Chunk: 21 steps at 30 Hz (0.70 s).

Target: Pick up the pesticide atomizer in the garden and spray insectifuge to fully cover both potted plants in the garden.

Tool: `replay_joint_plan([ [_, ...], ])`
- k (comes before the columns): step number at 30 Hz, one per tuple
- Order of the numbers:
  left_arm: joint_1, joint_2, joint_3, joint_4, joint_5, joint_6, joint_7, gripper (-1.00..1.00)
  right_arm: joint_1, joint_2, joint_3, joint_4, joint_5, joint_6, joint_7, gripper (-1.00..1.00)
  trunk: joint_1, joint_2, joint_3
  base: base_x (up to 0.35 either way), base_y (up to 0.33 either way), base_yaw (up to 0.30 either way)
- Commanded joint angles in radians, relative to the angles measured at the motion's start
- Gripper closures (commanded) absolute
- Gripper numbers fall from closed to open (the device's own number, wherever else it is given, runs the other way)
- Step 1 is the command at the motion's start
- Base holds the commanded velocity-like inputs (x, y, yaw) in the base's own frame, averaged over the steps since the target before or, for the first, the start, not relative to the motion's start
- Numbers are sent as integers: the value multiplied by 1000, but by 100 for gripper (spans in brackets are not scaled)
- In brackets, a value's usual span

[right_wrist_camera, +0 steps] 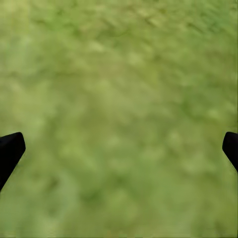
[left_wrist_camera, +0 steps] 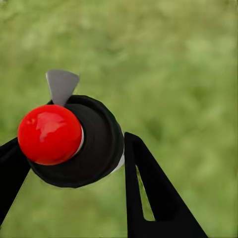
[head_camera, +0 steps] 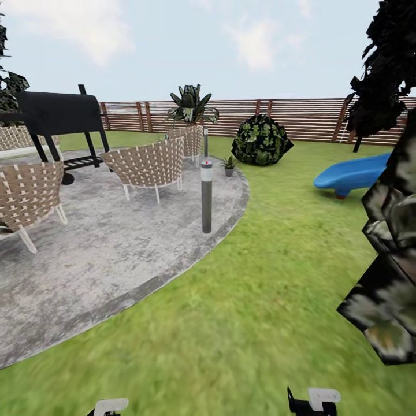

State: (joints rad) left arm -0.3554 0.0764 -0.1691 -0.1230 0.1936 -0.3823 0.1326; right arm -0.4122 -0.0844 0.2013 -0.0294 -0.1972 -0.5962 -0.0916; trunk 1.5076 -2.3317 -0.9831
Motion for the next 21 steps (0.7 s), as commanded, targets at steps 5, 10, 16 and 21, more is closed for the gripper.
replay_joint_plan([
  [5, 0, 0, -9, 0, 7, -3, 4, 100, 0, 0, 9, 0, -7, -2, -4, -100, 0, 0, -1, 339, 0, 0],
  [10, 0, 0, -9, 0, 7, -3, 4, 100, 0, 0, 9, 0, -7, -2, -4, -100, 0, 0, -1, 339, 0, 0],
  [16, 0, 0, -9, 1, 7, -3, 4, 100, 0, 0, 9, 0, -7, -2, -4, -100, 0, 0, -1, 339, 0, 0],
  [21, 0, 0, -9, 0, 7, -3, 4, 100, 0, 0, 9, 0, -7, -2, -4, -100, 0, 0, -1, 339, 0, 0],
])
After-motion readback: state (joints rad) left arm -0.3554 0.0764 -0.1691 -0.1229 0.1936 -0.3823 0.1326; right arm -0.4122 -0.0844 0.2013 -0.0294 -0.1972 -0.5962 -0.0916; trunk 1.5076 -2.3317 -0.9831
